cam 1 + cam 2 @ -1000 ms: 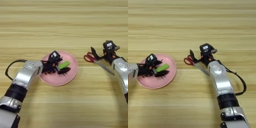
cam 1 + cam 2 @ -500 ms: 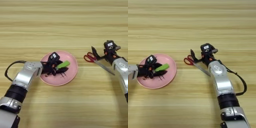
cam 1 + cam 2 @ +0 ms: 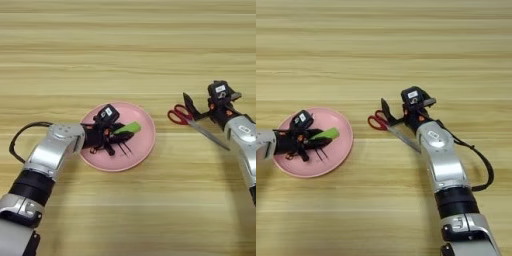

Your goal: Move the objects on the table

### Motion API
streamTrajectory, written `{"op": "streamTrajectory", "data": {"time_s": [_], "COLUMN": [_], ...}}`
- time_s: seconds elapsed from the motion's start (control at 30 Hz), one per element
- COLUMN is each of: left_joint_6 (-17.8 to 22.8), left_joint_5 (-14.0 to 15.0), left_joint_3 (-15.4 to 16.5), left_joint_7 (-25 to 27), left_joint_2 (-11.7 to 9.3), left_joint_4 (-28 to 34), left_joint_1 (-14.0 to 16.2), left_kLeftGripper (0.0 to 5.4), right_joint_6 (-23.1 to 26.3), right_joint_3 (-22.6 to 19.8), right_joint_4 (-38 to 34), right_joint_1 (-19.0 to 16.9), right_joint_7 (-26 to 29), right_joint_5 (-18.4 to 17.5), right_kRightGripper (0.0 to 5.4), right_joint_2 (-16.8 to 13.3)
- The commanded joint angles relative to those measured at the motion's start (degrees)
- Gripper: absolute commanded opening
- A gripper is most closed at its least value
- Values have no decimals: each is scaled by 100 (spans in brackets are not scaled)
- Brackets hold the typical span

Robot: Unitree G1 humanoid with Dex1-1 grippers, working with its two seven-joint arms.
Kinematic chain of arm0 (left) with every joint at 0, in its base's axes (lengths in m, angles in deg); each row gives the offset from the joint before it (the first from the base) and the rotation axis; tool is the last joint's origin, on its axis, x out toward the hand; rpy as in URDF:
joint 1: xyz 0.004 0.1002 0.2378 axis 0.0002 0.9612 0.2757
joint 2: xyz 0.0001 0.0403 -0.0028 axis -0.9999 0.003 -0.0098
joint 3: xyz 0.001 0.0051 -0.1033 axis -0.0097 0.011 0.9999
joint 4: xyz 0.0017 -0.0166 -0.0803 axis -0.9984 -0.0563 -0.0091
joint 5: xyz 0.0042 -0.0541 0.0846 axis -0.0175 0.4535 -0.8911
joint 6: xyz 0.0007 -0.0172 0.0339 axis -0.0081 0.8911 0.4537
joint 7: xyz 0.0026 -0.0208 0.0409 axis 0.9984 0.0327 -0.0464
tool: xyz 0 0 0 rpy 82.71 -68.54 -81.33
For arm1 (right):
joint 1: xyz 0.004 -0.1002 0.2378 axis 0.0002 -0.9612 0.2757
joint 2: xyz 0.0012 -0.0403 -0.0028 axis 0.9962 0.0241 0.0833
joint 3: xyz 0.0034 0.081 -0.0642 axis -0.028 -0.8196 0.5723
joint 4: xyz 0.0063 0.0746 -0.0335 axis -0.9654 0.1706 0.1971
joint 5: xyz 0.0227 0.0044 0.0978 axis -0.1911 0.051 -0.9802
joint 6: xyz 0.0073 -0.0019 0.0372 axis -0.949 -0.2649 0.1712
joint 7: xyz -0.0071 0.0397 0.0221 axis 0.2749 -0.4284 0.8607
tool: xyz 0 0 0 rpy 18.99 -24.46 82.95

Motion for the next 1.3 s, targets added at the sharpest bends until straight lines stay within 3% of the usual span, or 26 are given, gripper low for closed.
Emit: {"op": "streamTrajectory", "data": {"time_s": [0.03, 0.37, 0.7, 0.77, 0.93, 1.0, 1.3], "left_joint_6": [38, 56, -214, -380, -1095, -1380, -2441], "left_joint_5": [16, 301, 794, 843, 506, 498, 313], "left_joint_3": [85, 592, 1530, 1761, 2118, 2322, 2666], "left_joint_7": [-72, -312, -1007, -1231, -2019, -2286, -3074], "left_joint_2": [51, 230, 553, 573, 433, 417, 353], "left_joint_4": [-51, 36, 58, 51, -293, -525, -1806], "left_joint_1": [68, 25, -93, -161, -310, -382, -648], "left_kLeftGripper": [136, 135, 135, 135, 135, 135, 135], "right_joint_6": [37, 12, -62, -79, -105, -120, -173], "right_joint_3": [-31, -41, -53, -52, -48, -48, -69], "right_joint_4": [-1, 72, 219, 254, 281, 307, 397], "right_joint_1": [-59, -41, 8, 20, 28, 36, 49], "right_joint_7": [-15, -5, 23, 27, 30, 28, 32], "right_joint_5": [-26, -31, -42, -43, -44, -44, -59], "right_kRightGripper": [540, 540, 540, 540, 540, 540, 540], "right_joint_2": [-29, -35, -47, -46, -40, -36, -43]}}
